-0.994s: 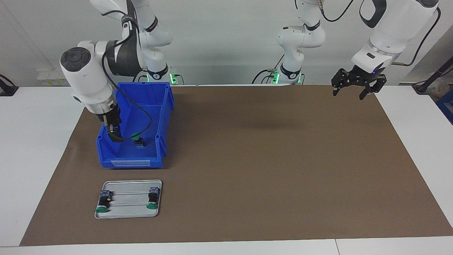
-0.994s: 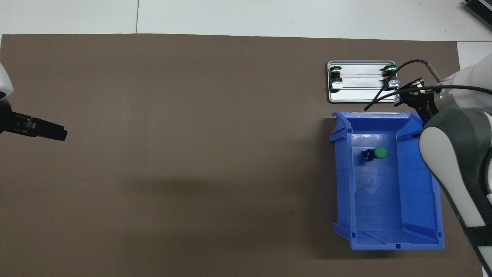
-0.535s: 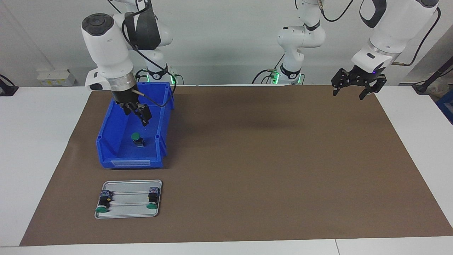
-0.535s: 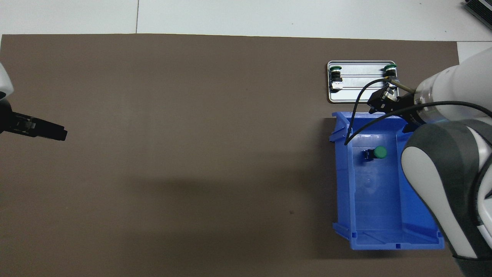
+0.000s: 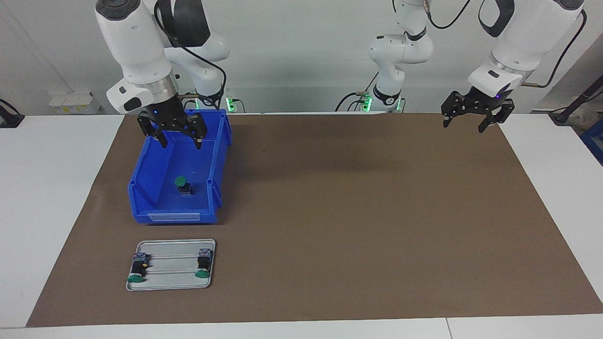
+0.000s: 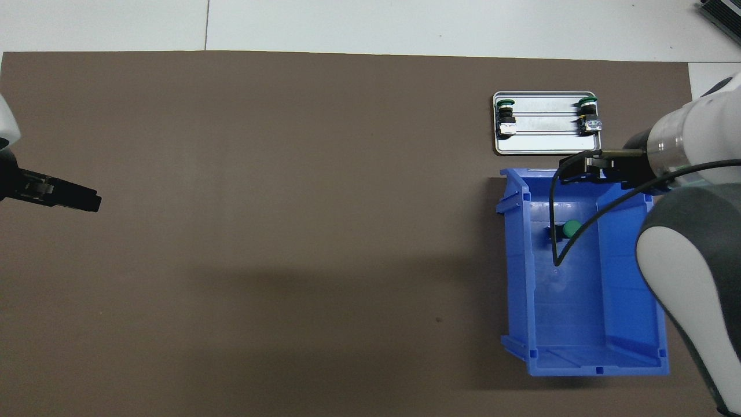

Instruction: Place and press button with both arms

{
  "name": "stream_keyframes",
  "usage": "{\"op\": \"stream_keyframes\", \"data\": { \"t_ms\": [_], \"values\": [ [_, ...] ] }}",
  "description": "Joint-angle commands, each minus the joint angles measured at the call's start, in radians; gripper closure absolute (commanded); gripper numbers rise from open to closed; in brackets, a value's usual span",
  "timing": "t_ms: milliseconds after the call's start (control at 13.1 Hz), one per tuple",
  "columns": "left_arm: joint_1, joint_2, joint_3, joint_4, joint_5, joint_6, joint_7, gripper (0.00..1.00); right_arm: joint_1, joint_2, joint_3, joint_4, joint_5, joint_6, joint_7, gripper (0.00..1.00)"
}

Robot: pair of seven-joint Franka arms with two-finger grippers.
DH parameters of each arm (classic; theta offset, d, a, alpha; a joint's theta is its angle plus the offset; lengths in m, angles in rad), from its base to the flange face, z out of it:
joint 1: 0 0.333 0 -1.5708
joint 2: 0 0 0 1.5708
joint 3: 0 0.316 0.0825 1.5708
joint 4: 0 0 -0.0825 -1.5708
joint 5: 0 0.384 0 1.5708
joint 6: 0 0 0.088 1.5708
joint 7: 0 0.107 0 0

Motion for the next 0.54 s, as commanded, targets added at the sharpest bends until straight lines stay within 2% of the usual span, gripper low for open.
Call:
{"op": "stream_keyframes", "data": {
  "t_ms": [0,153,306,459],
  "values": [
    [0.009,-0.030,-0.007,-0.034,0.016,0.011,0.011,0.00,-0.028,0.007,-0.008,0.099,0.028,-0.125,-0.134,0.06],
    [0.009,-0.030,-0.007,-0.035,0.016,0.011,0.011,0.00,-0.069,0.005,-0.002,0.139,0.025,-0.178,-0.142,0.06],
    [0.009,-0.030,-0.007,-0.035,0.016,0.011,0.011,0.00,-0.131,-0.001,0.020,0.134,0.025,-0.176,-0.222,0.06],
    [0.009,-0.030,-0.007,-0.034,0.016,0.011,0.011,0.00,-0.257,-0.003,0.121,0.136,0.021,-0.178,-0.276,0.06]
  ]
}}
